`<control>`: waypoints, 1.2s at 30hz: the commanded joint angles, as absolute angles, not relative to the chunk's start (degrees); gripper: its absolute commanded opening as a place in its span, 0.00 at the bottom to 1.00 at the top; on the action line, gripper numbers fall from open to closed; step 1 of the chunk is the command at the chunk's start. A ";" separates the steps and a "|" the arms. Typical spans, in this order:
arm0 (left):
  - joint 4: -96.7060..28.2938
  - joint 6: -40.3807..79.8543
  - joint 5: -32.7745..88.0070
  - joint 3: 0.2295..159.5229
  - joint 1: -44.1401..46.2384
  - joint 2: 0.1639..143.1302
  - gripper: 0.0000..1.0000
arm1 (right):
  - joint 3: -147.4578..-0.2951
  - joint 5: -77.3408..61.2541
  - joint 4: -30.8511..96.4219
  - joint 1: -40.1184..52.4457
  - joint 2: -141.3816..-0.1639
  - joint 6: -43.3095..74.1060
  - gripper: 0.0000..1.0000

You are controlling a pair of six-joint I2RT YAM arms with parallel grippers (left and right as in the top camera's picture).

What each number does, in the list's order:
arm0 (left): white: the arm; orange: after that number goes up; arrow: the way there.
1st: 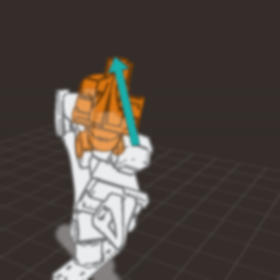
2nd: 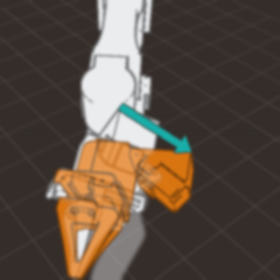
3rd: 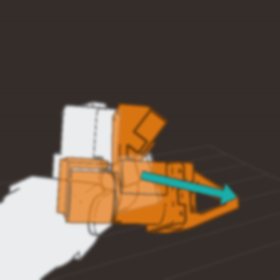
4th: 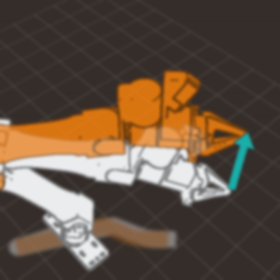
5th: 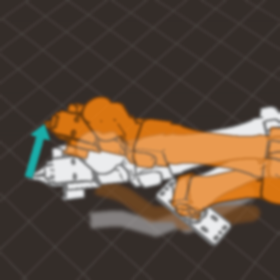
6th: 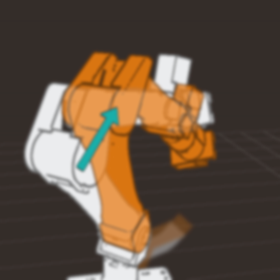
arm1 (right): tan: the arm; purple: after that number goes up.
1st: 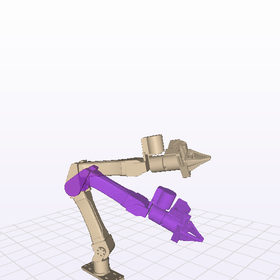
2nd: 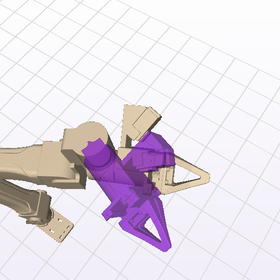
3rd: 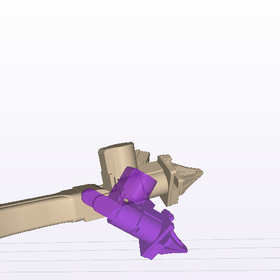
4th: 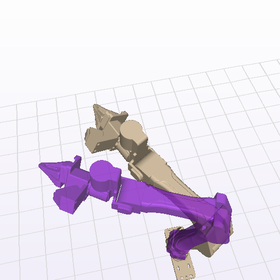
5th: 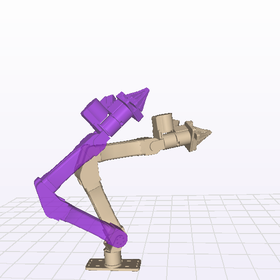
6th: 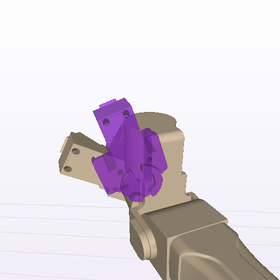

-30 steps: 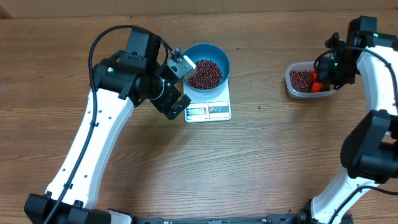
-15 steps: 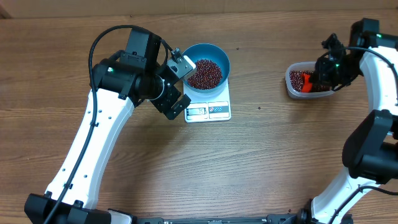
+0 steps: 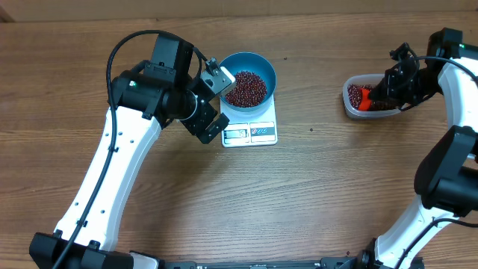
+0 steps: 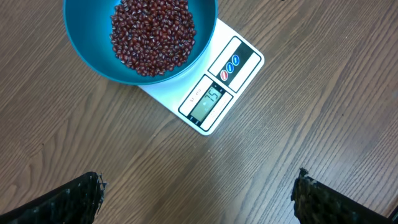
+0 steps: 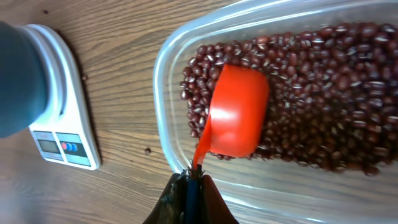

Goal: Scoop item into bowl and weigh 150g on scale
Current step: 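Dip the red cup into the tub and scoop beans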

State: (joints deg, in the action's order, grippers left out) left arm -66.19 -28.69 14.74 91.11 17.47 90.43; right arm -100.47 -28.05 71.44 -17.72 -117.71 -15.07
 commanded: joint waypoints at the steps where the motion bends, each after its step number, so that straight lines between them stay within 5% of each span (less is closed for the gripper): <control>1: -66.15 -29.58 14.79 90.80 17.28 90.76 0.99 | -99.70 -33.15 71.24 -18.35 -119.07 -15.53 0.04; 36: -66.15 -29.58 14.81 90.78 17.28 90.76 1.00 | -99.70 -55.66 76.27 -33.87 -119.07 -20.05 0.04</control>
State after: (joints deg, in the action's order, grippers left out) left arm -66.19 -28.71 14.74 91.11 17.50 90.43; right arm -100.01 -52.14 76.16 -33.71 -118.74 -18.41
